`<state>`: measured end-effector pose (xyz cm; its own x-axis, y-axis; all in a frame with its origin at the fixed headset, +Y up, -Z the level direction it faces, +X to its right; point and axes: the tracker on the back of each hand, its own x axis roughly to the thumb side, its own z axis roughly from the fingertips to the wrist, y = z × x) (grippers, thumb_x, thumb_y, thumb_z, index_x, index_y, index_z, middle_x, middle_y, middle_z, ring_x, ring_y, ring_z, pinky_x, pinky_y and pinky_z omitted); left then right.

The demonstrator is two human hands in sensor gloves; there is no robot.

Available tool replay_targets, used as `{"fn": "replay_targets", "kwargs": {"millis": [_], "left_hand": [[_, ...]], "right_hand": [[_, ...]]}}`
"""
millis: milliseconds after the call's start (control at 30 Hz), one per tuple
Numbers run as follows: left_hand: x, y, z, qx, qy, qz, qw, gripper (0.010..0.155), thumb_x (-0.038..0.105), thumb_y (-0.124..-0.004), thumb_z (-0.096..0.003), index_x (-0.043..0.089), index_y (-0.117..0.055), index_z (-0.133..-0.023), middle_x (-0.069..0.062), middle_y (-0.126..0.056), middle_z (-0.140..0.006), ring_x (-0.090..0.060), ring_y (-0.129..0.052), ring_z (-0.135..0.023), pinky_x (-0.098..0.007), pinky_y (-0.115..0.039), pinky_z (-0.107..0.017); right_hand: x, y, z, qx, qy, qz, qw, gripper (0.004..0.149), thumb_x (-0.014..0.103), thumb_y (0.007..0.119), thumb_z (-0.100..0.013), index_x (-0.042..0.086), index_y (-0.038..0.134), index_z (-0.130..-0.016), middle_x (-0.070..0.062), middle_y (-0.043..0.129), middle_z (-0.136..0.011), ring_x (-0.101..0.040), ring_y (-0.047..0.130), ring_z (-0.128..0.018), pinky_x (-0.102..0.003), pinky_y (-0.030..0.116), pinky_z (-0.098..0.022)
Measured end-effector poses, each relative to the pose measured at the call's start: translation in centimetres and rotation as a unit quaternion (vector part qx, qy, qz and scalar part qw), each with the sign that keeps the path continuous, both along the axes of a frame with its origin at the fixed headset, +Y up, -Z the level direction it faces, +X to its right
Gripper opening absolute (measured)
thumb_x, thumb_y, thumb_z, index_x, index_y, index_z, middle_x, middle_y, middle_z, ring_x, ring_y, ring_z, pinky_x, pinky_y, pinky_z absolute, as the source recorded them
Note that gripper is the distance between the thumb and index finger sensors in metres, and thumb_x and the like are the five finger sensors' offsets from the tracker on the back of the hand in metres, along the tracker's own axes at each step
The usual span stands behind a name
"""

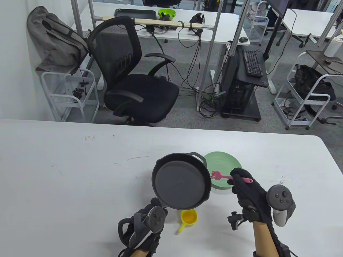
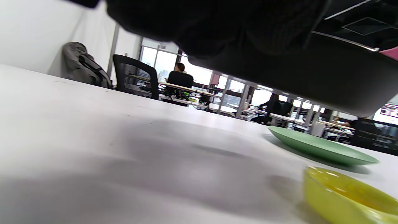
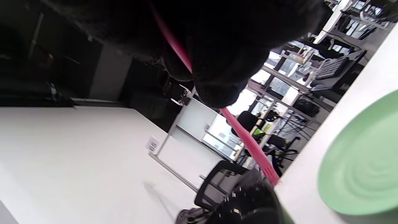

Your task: Brush oil on frying pan surface

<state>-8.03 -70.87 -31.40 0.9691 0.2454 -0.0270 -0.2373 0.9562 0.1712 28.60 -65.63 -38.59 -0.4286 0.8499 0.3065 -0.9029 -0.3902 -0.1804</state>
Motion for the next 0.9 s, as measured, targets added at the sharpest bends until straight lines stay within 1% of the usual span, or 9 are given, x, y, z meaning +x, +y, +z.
{"fn": "replay_targets", "kwargs": {"millis": [100,233,433,633,900], "left_hand": [[-1.4,0.0,-0.3,0.001,0.025,0.009,1.0,0.062,0.05,-0.081,-0.0534,0.008,-0.076,-0.099,0.001,-0.098,-0.05,-0.016,-0.096,-0.021,-0.036,-0.084,-0.016],[-3.1,-0.3,-0.6,-0.004,0.053,0.026,0.998,0.063,0.05,-0.081,-0.0534,0.007,-0.075,-0.099,0.0,-0.098,-0.051,-0.017,-0.096,-0.023,-0.037,-0.084,-0.017],[-5.3,-1.5,-1.3,-0.027,0.094,0.036,0.995,0.061,0.05,-0.081,-0.0532,0.006,-0.076,-0.096,0.0,-0.098,-0.051,-0.017,-0.096,-0.023,-0.038,-0.084,-0.018],[-6.2,-3.0,-1.9,-0.048,0.121,0.034,0.991,0.061,0.05,-0.08,-0.0531,0.006,-0.076,-0.096,0.001,-0.097,-0.05,-0.017,-0.096,-0.023,-0.038,-0.084,-0.018],[-6.5,-4.3,-2.5,-0.081,0.131,0.029,0.988,0.062,0.05,-0.08,-0.0537,0.006,-0.075,-0.097,0.001,-0.097,-0.051,-0.017,-0.096,-0.023,-0.037,-0.084,-0.018]], "right_hand": [[0.7,0.0,-0.1,0.015,-0.001,-0.02,1.0,0.04,0.041,0.073,-0.064,0.016,0.076,-0.095,-0.021,0.095,-0.075,-0.021,0.096,-0.044,-0.025,0.085,-0.026],[1.1,-0.2,-0.3,0.011,0.005,-0.034,0.999,0.04,0.041,0.073,-0.064,0.016,0.075,-0.096,-0.021,0.095,-0.076,-0.021,0.096,-0.044,-0.025,0.085,-0.026],[0.9,-0.3,-0.4,0.01,0.012,-0.029,0.999,0.041,0.042,0.073,-0.064,0.017,0.075,-0.096,-0.02,0.095,-0.076,-0.02,0.096,-0.044,-0.025,0.085,-0.026],[0.7,-0.6,-0.6,0.007,0.013,-0.021,1.0,0.041,0.042,0.073,-0.064,0.017,0.075,-0.097,-0.02,0.095,-0.077,-0.02,0.096,-0.044,-0.025,0.085,-0.027],[0.4,-0.7,-0.7,0.002,0.019,-0.012,1.0,0.041,0.042,0.073,-0.064,0.017,0.075,-0.097,-0.02,0.095,-0.077,-0.02,0.096,-0.044,-0.025,0.085,-0.027]]}}
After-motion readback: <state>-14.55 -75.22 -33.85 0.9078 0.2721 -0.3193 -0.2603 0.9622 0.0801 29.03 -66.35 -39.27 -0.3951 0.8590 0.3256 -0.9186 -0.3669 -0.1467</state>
